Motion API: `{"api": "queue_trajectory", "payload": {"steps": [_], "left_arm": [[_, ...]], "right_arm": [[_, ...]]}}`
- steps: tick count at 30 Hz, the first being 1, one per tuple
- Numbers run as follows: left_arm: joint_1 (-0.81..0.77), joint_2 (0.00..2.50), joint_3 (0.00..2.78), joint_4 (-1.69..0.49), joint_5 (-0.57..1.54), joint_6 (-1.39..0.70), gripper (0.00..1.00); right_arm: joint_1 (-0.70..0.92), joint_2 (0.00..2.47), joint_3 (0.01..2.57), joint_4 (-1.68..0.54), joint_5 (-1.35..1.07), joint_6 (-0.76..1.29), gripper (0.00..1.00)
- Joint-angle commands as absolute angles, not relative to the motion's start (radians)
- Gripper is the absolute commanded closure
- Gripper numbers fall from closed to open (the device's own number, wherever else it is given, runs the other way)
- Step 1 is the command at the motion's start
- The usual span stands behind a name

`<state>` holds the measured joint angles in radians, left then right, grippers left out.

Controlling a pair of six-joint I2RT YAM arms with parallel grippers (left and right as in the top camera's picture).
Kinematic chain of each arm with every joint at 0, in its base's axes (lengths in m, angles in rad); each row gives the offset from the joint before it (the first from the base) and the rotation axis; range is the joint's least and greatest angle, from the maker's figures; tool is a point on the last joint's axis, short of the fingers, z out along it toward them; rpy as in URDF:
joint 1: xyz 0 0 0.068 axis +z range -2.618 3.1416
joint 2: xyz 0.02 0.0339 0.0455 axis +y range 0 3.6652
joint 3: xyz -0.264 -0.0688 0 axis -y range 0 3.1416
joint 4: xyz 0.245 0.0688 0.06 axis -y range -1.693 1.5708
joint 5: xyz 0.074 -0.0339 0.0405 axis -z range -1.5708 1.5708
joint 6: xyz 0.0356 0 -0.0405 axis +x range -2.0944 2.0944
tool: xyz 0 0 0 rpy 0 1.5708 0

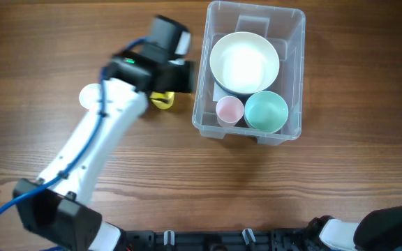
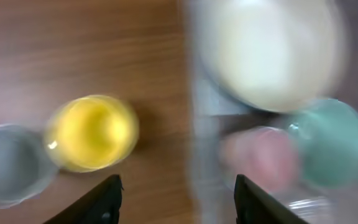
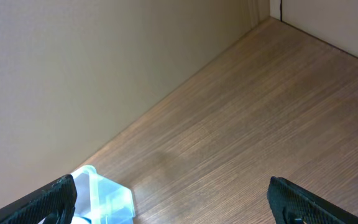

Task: Pack container
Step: 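Grasp the cream cup with the left gripper and drop it in the bin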

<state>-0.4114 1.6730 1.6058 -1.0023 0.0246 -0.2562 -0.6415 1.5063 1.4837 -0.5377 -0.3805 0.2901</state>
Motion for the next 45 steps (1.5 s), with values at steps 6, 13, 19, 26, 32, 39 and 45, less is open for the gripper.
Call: {"api": "queue_trajectory", "payload": {"steps": [6, 13, 19, 26, 32, 39, 45], "left_arm": [[0.060, 1.721, 1.478, -1.094, 0.017, -0.345, 0.42], [0.254, 1.779, 1.332, -0.934, 0.025, -0.322, 0.43], [0.263, 1.861, 1.262, -0.863, 0.025, -0.322, 0.82], [0.247, 1.703, 1.443, -1.014, 0.031, -0.319, 0.96], [-0.178, 1.539, 1.565, -0.947, 0.193, -0.168, 0.96], [-0.557, 1.665, 1.565, -0.863, 0.126, -0.157, 0.96], [-0.626, 1.783, 1.564, -0.879, 0.125, -0.164, 0.96]], "right_arm": [[-0.641, 1.515, 1.490, -0.533, -0.373, 0.292, 0.00], [-0.641, 1.515, 1.490, -0.533, -0.373, 0.292, 0.00], [-0.641, 1.515, 1.490, -0.533, -0.373, 0.291, 0.00], [-0.641, 1.515, 1.490, -0.533, -0.373, 0.291, 0.00], [-0.641, 1.515, 1.490, -0.533, -0.373, 0.292, 0.00], [-0.641, 1.515, 1.490, -0.533, -0.373, 0.291, 0.00], [-0.641, 1.515, 1.490, -0.533, -0.373, 0.292, 0.00]]}}
